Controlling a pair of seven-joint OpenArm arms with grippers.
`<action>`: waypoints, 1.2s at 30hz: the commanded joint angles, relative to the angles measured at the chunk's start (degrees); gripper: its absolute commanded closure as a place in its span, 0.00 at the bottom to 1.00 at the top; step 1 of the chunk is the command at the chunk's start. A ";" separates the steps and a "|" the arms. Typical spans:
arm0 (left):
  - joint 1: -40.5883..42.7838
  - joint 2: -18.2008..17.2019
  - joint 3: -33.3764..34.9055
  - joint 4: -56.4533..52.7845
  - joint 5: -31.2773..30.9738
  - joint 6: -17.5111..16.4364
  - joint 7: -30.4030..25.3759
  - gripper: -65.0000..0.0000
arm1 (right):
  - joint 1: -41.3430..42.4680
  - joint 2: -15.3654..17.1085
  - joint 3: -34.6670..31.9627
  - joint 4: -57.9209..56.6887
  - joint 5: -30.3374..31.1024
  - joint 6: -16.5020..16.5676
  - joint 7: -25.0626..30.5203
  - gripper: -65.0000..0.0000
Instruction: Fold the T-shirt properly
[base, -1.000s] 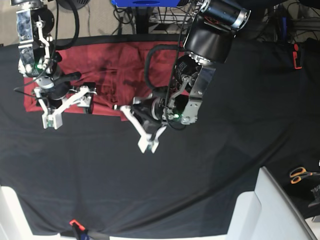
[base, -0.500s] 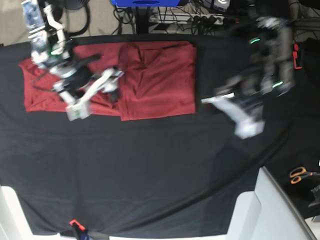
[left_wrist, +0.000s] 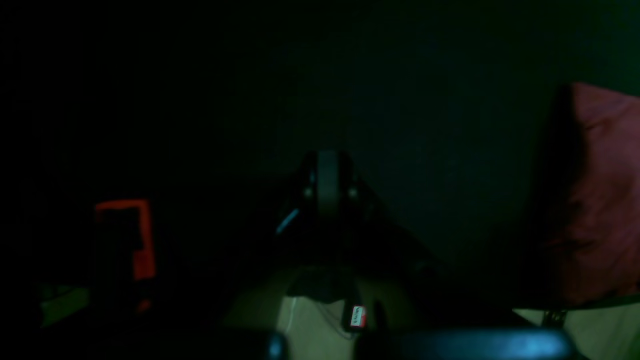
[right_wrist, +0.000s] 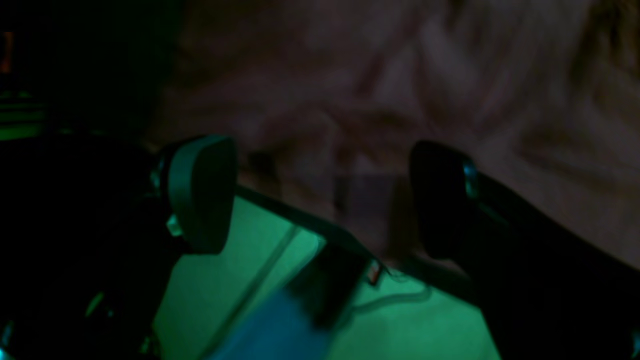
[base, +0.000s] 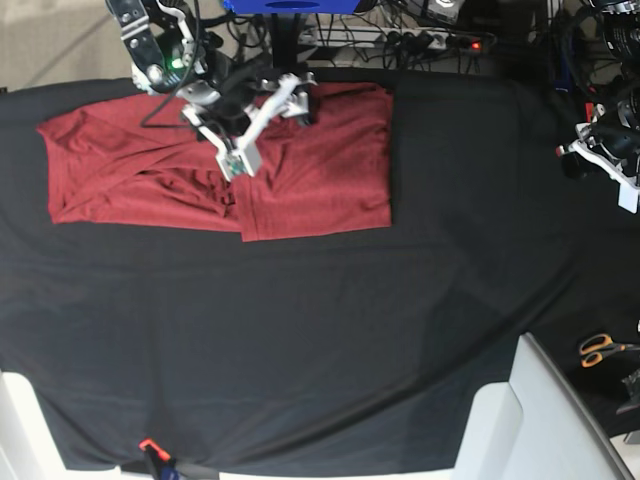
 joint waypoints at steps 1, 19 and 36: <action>-0.14 -1.15 -0.57 0.87 1.48 -0.40 -0.72 1.00 | -0.31 -0.05 0.17 1.95 0.49 -1.11 1.16 0.22; -0.67 0.35 -0.93 -2.38 9.83 -7.26 -4.76 1.00 | -4.62 0.48 7.73 3.88 0.93 -6.65 1.43 0.22; -0.58 -0.36 -0.84 -4.14 9.83 -7.52 -5.03 1.00 | -4.62 -1.45 7.73 0.45 0.93 -6.56 1.43 0.39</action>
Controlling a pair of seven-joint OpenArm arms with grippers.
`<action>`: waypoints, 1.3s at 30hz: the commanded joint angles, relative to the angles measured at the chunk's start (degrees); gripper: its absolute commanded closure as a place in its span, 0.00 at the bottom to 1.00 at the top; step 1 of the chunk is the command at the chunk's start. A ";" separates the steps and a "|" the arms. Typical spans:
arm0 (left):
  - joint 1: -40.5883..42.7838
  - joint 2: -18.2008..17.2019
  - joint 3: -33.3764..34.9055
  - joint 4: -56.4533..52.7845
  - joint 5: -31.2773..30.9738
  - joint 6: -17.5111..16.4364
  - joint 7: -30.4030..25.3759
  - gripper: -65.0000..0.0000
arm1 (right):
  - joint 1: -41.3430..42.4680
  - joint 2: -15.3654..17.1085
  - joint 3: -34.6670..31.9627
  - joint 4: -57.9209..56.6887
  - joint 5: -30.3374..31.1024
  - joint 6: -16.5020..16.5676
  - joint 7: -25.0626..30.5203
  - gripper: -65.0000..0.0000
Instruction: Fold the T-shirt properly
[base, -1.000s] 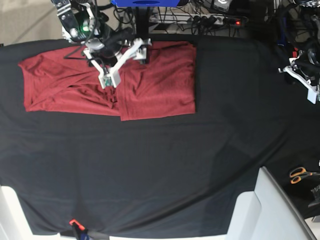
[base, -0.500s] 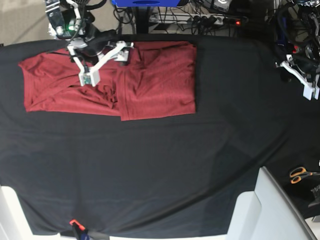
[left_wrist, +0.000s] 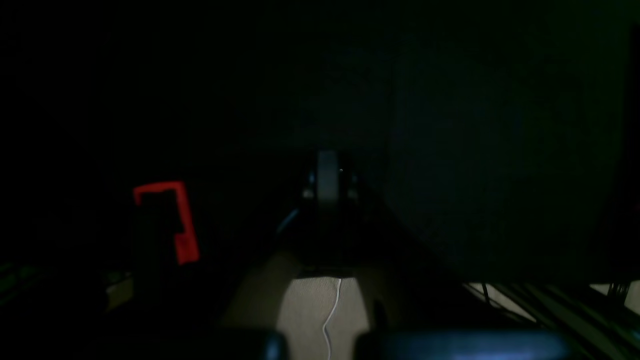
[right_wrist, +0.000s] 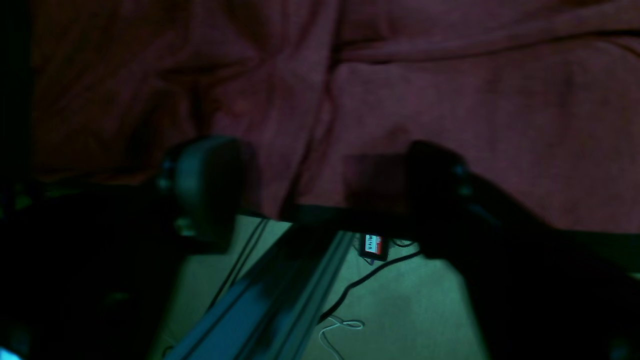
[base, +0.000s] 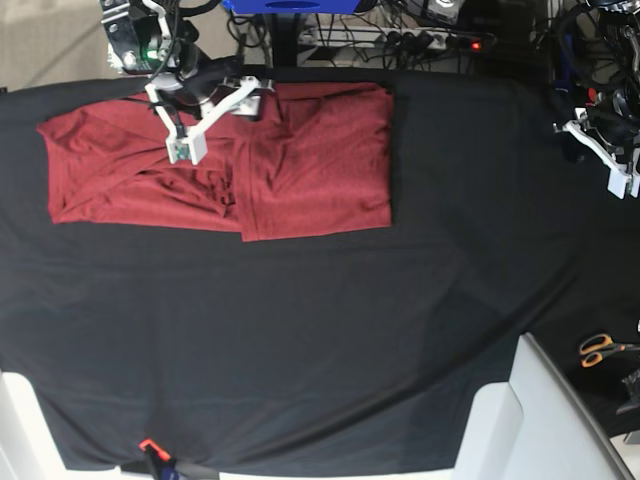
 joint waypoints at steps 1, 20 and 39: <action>-0.23 -1.16 -0.42 0.21 -0.66 -0.31 -0.90 1.00 | -0.08 -0.60 -0.03 0.89 0.45 0.32 0.75 0.45; -0.32 -1.16 -0.33 -1.11 -0.66 -0.31 -0.98 1.00 | -2.19 -1.22 0.50 1.33 0.45 -0.03 0.40 1.00; -0.06 -1.16 -0.16 -1.11 -0.66 -0.31 -0.98 1.00 | -4.82 0.98 0.59 6.52 0.36 -3.20 -1.01 1.00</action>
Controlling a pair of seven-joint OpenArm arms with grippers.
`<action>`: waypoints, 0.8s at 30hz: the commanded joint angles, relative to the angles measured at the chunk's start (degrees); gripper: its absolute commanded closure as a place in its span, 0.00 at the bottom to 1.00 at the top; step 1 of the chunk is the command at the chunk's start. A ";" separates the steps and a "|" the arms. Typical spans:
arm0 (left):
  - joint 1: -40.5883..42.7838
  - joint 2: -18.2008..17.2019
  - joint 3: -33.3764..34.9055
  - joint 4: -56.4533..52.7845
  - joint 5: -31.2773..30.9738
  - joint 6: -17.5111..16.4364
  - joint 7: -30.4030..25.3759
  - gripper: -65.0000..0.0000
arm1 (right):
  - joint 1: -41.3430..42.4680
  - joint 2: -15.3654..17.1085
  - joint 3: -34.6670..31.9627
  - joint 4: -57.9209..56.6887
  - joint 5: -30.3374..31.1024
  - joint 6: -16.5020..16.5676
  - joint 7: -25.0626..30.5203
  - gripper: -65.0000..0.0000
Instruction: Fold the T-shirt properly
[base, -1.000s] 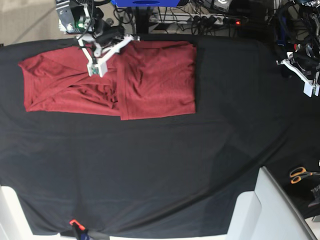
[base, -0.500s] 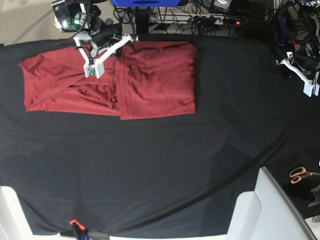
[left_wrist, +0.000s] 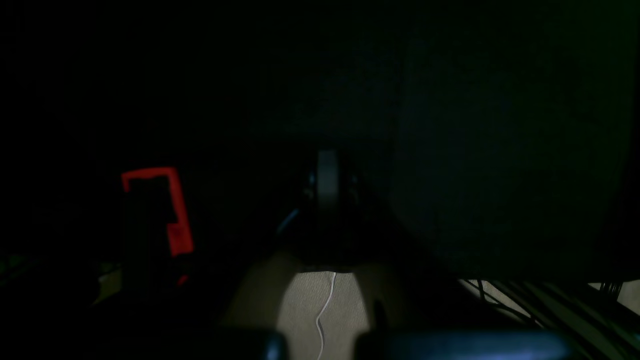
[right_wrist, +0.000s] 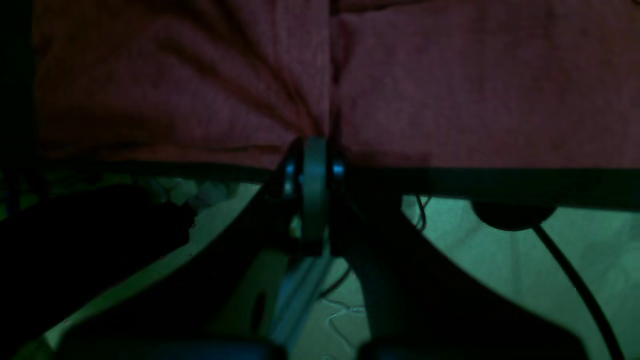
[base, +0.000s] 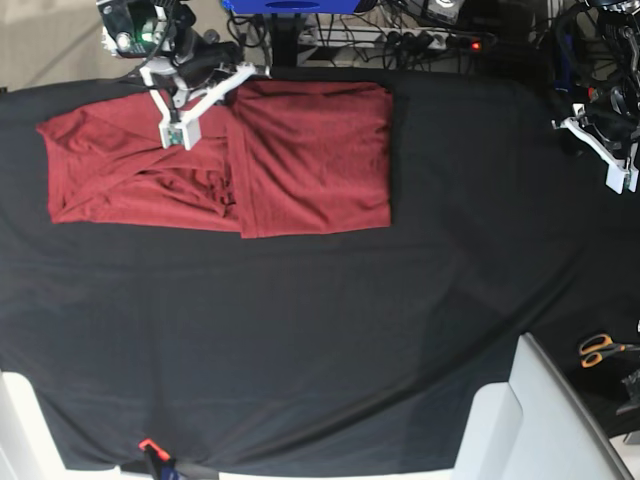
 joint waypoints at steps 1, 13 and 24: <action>0.03 -1.12 -0.38 0.75 -0.71 -0.31 -0.83 1.00 | -0.45 0.39 0.06 1.95 0.14 -0.64 0.74 1.00; 0.20 -1.12 -0.38 0.75 -0.71 -0.40 -0.83 1.00 | -2.12 0.48 0.06 2.92 0.14 -1.52 0.74 1.00; 0.38 -1.12 -0.38 0.75 -0.71 -0.40 -0.83 1.00 | -2.56 0.48 0.06 1.51 0.14 -1.52 1.09 1.00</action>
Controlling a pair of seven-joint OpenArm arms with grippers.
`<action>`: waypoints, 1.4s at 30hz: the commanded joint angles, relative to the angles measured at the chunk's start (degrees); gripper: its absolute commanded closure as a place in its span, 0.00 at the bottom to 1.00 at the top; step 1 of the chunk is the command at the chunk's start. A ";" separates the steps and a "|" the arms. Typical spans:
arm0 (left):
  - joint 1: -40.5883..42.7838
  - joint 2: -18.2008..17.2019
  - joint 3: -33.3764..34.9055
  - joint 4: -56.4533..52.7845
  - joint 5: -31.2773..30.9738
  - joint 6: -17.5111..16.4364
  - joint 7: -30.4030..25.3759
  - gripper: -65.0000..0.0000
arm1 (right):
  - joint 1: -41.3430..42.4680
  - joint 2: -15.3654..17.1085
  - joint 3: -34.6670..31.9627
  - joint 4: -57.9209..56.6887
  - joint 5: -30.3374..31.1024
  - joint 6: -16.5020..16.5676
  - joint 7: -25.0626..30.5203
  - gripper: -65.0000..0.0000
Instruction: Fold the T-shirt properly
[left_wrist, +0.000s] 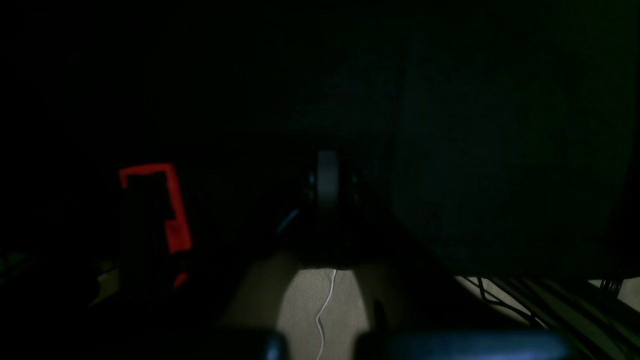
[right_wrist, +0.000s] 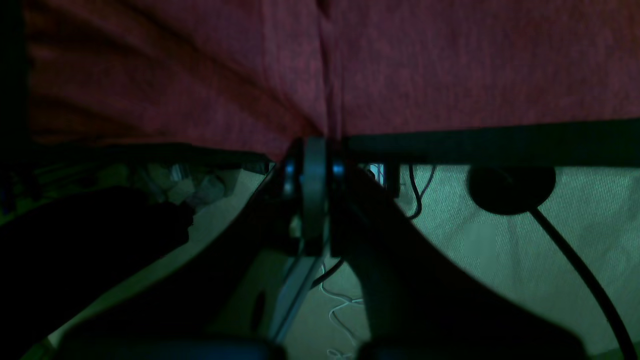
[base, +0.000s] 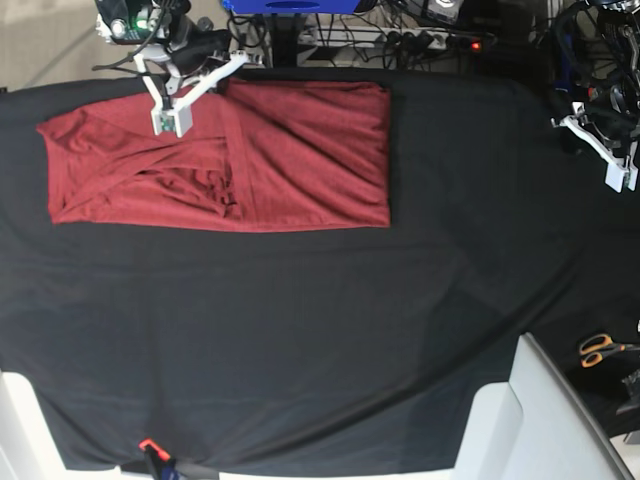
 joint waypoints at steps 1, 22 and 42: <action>0.10 -1.16 -0.42 0.75 -0.68 -0.38 -0.81 1.00 | -0.16 0.06 0.06 0.42 0.16 0.10 1.36 1.00; 0.10 -1.08 -0.33 0.75 -0.68 -0.38 -0.81 1.00 | 1.78 2.00 -0.46 8.59 -0.28 0.01 2.50 0.68; 1.68 -0.90 -0.86 0.84 -0.68 -0.38 -0.90 1.00 | 33.42 -1.43 -0.55 -17.16 0.07 10.21 -5.59 0.67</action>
